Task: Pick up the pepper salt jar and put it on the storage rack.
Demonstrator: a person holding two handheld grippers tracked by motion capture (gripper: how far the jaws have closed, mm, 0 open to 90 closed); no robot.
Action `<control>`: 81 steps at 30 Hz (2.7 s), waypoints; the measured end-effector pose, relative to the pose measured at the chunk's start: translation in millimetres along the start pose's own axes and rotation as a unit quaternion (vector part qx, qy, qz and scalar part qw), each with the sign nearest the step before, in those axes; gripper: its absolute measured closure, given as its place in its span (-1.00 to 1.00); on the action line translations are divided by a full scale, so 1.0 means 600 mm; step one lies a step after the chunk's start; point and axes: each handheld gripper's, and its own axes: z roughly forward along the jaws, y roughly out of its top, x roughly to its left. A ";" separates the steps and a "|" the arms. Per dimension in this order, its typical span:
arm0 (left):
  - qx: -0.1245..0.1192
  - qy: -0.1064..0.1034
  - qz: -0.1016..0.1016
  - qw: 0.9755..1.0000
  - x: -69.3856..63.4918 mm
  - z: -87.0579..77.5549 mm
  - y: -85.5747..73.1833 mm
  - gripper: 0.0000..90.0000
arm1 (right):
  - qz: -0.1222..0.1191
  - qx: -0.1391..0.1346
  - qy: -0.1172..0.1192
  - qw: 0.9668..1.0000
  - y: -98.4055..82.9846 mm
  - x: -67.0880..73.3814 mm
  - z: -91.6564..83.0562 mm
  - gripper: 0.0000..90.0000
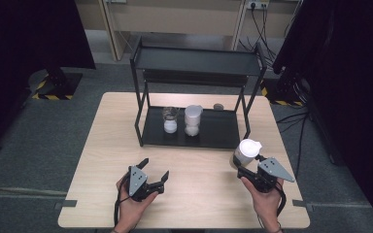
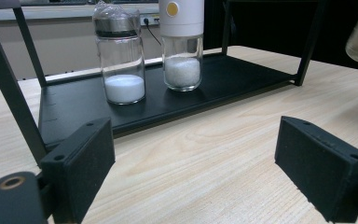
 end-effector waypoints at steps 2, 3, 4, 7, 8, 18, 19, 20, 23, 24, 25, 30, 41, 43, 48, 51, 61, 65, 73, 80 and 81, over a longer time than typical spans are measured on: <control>0.000 0.000 0.000 1.000 0.000 0.000 0.000 -0.74 | -0.004 -0.002 0.002 1.000 0.008 0.003 0.008 -0.32; -0.001 0.000 0.000 1.000 0.000 0.000 0.000 -0.74 | -0.005 -0.003 0.003 1.000 0.012 0.004 0.013 -0.32; -0.001 0.000 0.000 1.000 0.000 0.000 0.000 -0.74 | -0.006 -0.004 0.004 1.000 0.016 0.006 0.017 -0.32; -0.001 0.000 0.001 1.000 0.000 0.000 0.000 -0.74 | -0.006 -0.005 0.006 1.000 0.025 0.008 0.029 -0.32; -0.001 0.000 0.001 1.000 0.000 0.000 0.000 -0.74 | -0.005 -0.005 0.006 1.000 0.027 0.009 0.034 -0.32; -0.001 -0.001 0.000 1.000 0.000 0.000 0.000 -0.74 | 0.000 -0.002 0.006 1.000 0.037 0.014 0.068 -0.32; -0.001 -0.001 0.000 1.000 0.000 0.000 0.000 -0.74 | 0.001 -0.002 0.007 1.000 0.037 0.015 0.070 -0.32; -0.001 -0.001 0.000 1.000 0.000 0.000 0.000 -0.74 | 0.001 -0.001 0.006 1.000 0.038 0.015 0.073 -0.32; -0.001 -0.001 0.001 1.000 0.000 0.000 0.000 -0.74 | 0.002 -0.001 0.005 1.000 0.039 0.014 0.080 -0.32; -0.001 -0.001 0.001 1.000 0.000 0.000 0.000 -0.74 | 0.004 -0.001 0.005 1.000 0.040 0.013 0.082 -0.32; -0.001 -0.001 0.000 1.000 0.000 0.000 0.000 -0.74 | 0.004 0.000 0.004 1.000 0.041 0.012 0.085 -0.32; -0.001 -0.001 0.000 1.000 0.000 0.000 0.000 -0.74 | 0.005 0.003 -0.001 1.000 0.043 0.009 0.096 -0.32; -0.001 -0.001 0.000 1.000 0.000 0.000 0.000 -0.74 | 0.008 0.010 -0.008 1.000 0.049 0.002 0.116 -0.32; -0.001 -0.001 0.000 1.000 0.000 0.000 0.000 -0.74 | 0.008 0.012 -0.009 1.000 0.050 0.000 0.120 -0.32; -0.001 -0.001 -0.001 1.000 0.001 0.000 0.000 -0.74 | 0.010 0.015 -0.014 1.000 0.054 -0.003 0.132 -0.32; -0.001 -0.001 0.000 1.000 0.000 0.000 0.000 -0.74 | 0.010 0.018 -0.016 1.000 0.055 -0.004 0.141 -0.32; -0.002 -0.002 0.001 1.000 0.000 0.000 0.000 -0.74 | 0.015 0.024 -0.022 0.999 0.057 -0.005 0.164 -0.32; -0.002 -0.002 0.001 1.000 0.000 -0.001 0.000 -0.74 | 0.017 0.027 -0.025 0.999 0.058 -0.006 0.175 -0.32; -0.002 -0.002 0.001 1.000 0.000 -0.001 0.000 -0.74 | 0.022 0.032 -0.033 0.999 0.065 -0.010 0.197 -0.32; -0.002 -0.003 0.001 1.000 0.000 -0.001 0.000 -0.74 | 0.017 0.039 -0.040 0.998 0.067 -0.012 0.216 -0.32; -0.002 -0.003 0.001 1.000 0.000 -0.001 0.000 -0.74 | 0.018 0.040 -0.041 0.998 0.067 -0.012 0.219 -0.32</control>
